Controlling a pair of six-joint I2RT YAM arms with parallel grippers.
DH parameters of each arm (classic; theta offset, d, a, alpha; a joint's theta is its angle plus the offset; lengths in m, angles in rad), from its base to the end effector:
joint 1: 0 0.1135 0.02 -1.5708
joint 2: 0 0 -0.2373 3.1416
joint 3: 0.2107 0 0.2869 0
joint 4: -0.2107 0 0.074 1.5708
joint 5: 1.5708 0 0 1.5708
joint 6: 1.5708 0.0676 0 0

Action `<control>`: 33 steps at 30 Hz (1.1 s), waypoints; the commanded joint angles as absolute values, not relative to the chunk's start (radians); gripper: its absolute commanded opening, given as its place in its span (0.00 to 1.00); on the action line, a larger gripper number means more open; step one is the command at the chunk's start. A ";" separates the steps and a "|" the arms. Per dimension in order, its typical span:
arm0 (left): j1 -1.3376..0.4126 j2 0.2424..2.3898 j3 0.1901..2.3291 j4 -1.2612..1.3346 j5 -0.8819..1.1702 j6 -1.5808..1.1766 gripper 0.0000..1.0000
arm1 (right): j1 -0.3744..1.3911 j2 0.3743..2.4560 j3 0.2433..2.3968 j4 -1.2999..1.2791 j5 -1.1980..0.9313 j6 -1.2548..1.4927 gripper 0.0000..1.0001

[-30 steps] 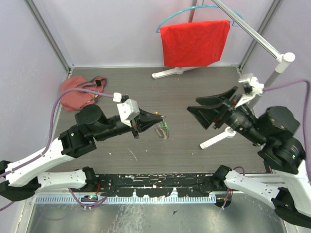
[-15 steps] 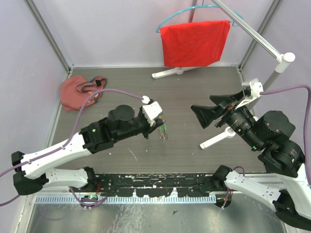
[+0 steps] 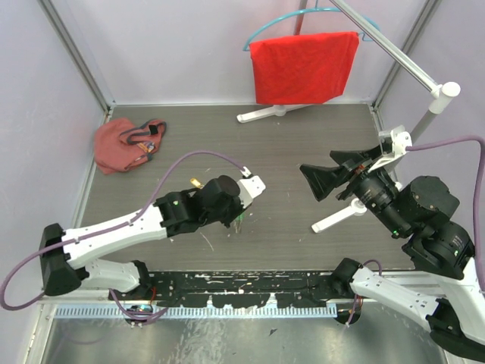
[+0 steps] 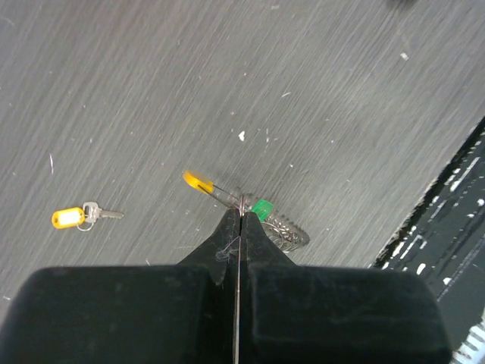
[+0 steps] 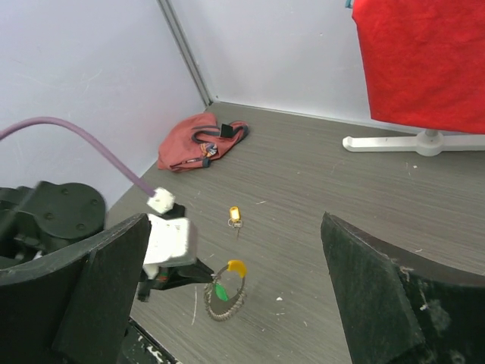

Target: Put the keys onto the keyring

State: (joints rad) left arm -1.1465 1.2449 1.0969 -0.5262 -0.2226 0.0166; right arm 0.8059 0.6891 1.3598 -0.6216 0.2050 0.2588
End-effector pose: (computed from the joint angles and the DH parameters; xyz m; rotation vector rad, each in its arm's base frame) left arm 0.1534 -0.3034 0.2689 1.1337 1.9444 -0.3666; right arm 0.1203 0.1054 0.4926 -0.2582 1.5418 0.6908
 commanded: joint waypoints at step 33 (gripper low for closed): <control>-0.961 1.496 1.129 -0.201 -0.067 -0.037 0.98 | 0.807 0.681 1.280 -0.612 0.457 0.357 1.00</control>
